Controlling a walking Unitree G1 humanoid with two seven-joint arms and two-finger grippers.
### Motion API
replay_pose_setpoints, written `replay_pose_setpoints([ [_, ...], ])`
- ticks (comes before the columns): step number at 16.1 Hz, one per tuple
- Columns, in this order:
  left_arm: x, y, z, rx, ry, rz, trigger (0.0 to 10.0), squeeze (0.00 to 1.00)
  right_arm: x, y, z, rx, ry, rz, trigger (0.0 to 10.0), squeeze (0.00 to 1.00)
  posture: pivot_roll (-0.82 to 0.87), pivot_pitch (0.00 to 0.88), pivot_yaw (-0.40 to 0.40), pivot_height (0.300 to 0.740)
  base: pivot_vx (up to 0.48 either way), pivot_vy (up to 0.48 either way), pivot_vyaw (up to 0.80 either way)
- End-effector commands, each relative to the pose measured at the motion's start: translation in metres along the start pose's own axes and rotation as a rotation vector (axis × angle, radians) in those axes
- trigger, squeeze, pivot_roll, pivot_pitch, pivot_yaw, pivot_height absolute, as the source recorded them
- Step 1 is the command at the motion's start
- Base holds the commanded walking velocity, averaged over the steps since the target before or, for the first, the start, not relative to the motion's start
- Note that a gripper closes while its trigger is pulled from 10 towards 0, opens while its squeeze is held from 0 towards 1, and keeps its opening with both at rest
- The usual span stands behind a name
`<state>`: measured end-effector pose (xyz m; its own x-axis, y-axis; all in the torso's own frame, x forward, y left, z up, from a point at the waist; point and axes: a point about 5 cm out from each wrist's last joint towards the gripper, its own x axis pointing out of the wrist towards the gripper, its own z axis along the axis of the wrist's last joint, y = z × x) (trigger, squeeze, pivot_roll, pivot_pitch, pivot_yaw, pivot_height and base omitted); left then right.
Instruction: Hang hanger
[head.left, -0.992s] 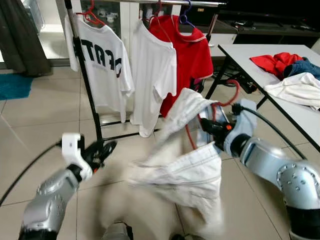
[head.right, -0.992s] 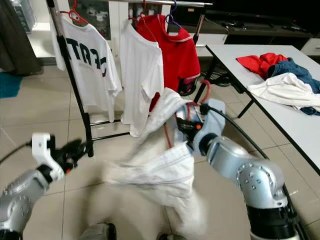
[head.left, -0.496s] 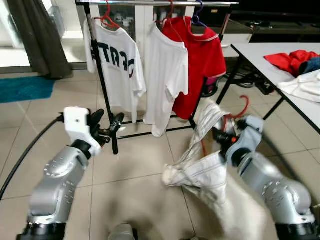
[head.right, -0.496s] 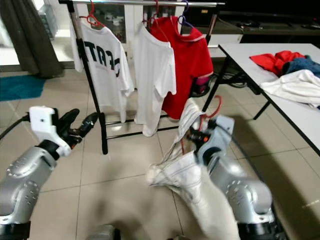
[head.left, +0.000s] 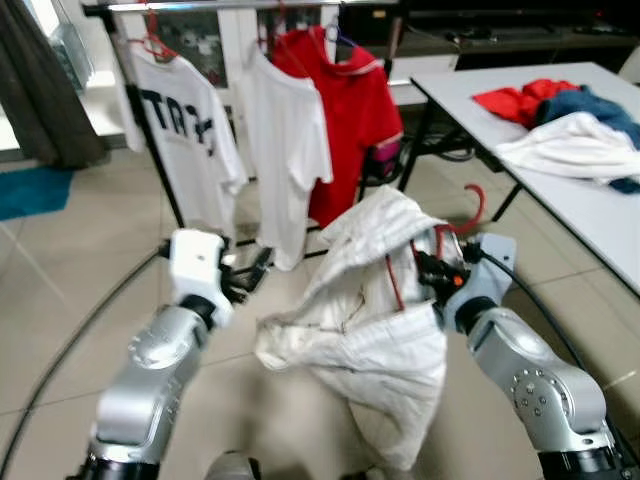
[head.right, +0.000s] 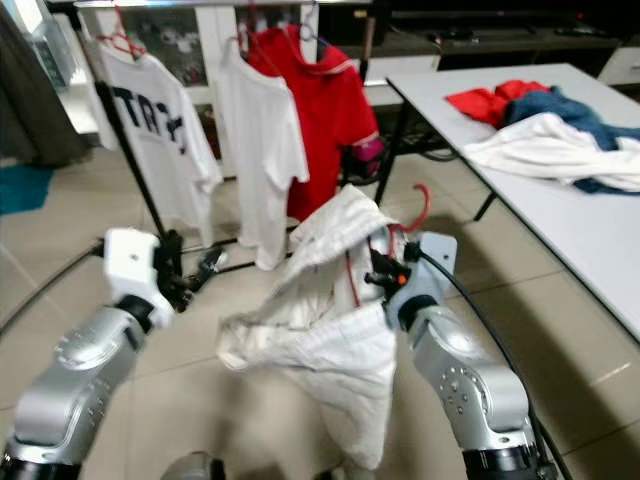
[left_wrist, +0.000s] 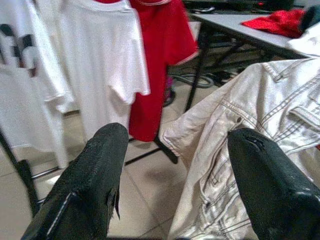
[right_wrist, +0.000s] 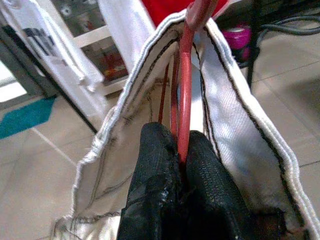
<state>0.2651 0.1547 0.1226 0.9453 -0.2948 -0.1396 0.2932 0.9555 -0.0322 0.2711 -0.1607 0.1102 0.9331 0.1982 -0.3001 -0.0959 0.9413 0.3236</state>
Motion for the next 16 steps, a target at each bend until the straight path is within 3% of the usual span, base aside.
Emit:
replay_pose_setpoints([
  [1, -0.004, 0.005, 0.002, 0.027, 0.0, 0.028, 10.0, 0.0, 0.001, 0.004, 0.015, -0.004, -0.076, 0.024, 10.0, 0.0, 0.05, 0.016, -0.045, 0.74, 0.0, -0.45, 0.8],
  [7, -0.012, 0.003, 0.0, 0.086, 0.018, 0.046, 10.0, 0.0, 0.006, 0.009, 0.015, -0.014, -0.068, 0.077, 10.0, 0.0, 0.06, 0.029, -0.067, 0.74, 0.0, -0.447, 0.8],
  [9, -0.012, 0.002, -0.001, 0.083, 0.032, 0.041, 10.0, 0.0, 0.006, 0.009, 0.015, 0.05, -0.088, 0.068, 10.0, 0.0, 0.06, 0.027, -0.063, 0.74, 0.0, 0.0, 0.0],
  [16, -0.006, -0.004, 0.008, 0.138, -0.004, -0.013, 10.0, 0.0, 0.002, 0.009, 0.01, -0.012, -0.094, 0.003, 10.0, 0.0, 0.06, 0.024, -0.04, 0.74, 0.0, 0.0, 0.0],
])
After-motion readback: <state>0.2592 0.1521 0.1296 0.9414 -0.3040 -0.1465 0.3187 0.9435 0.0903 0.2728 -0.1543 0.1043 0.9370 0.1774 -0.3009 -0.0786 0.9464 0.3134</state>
